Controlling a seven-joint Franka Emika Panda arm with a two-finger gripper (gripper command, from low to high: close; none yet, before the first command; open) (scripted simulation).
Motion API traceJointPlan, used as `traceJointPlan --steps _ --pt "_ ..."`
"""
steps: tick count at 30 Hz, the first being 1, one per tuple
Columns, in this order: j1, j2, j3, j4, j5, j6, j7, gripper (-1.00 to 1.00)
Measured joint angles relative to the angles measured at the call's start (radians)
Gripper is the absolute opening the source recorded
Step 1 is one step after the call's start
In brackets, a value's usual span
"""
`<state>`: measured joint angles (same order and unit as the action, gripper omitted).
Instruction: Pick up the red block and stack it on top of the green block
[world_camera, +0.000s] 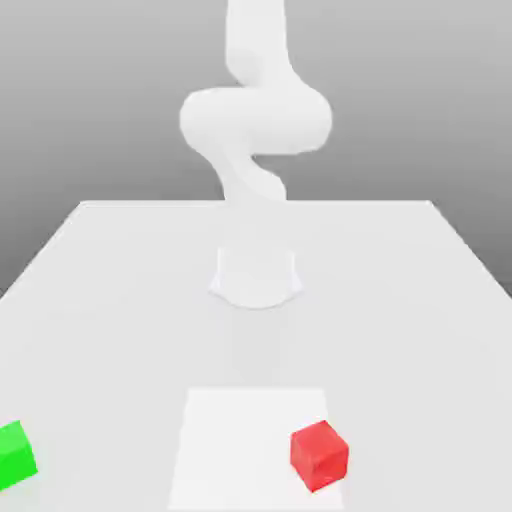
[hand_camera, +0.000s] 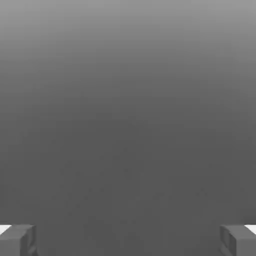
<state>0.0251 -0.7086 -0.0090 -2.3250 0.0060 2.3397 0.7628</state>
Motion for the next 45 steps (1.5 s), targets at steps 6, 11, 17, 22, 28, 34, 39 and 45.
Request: traceJointPlan --steps 6,11,17,22,28,34,39,45 --pt "0.058 0.224 -0.018 -0.061 0.016 0.097 -0.092 0.0" --pt "0.092 0.405 -0.018 -0.111 0.031 0.176 -0.167 0.0" --pt "0.123 0.623 -0.006 -0.17 0.035 0.27 -0.249 0.0" --pt "0.145 0.803 0.002 -0.22 0.011 0.35 -0.296 0.0" --pt "0.148 1.02 0.004 -0.212 -0.002 0.51 -0.309 0.0" --pt "0.147 1.046 0.005 -0.208 -0.003 0.531 -0.308 -1.0" --pt "0.146 0.961 0.006 -0.221 -0.005 0.458 -0.306 -1.0" --pt "0.043 0.89 -0.086 -0.172 0.035 0.33 -0.294 -1.0"
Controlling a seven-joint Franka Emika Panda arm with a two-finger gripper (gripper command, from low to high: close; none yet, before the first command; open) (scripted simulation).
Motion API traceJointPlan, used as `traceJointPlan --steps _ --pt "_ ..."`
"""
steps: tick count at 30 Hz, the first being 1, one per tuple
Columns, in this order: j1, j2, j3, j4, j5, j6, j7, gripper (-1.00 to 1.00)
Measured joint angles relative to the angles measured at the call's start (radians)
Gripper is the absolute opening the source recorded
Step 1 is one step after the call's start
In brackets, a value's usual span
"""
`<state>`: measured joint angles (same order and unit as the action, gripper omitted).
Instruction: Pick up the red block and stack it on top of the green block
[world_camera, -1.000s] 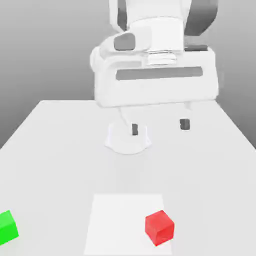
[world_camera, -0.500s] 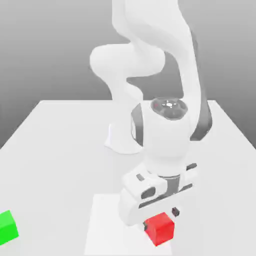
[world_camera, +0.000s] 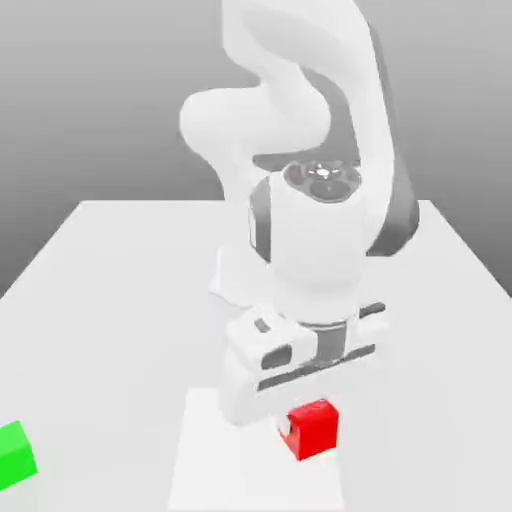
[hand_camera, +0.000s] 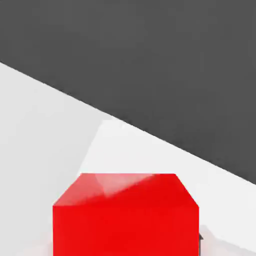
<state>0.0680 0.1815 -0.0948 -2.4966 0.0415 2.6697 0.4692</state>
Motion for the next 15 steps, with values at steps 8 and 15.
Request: traceJointPlan --steps 8,15 --pt "-0.209 0.04 -0.191 0.114 0.082 -0.084 0.022 -1.0" --pt "-0.343 0.201 -0.205 0.204 0.196 -0.023 -0.017 1.0"
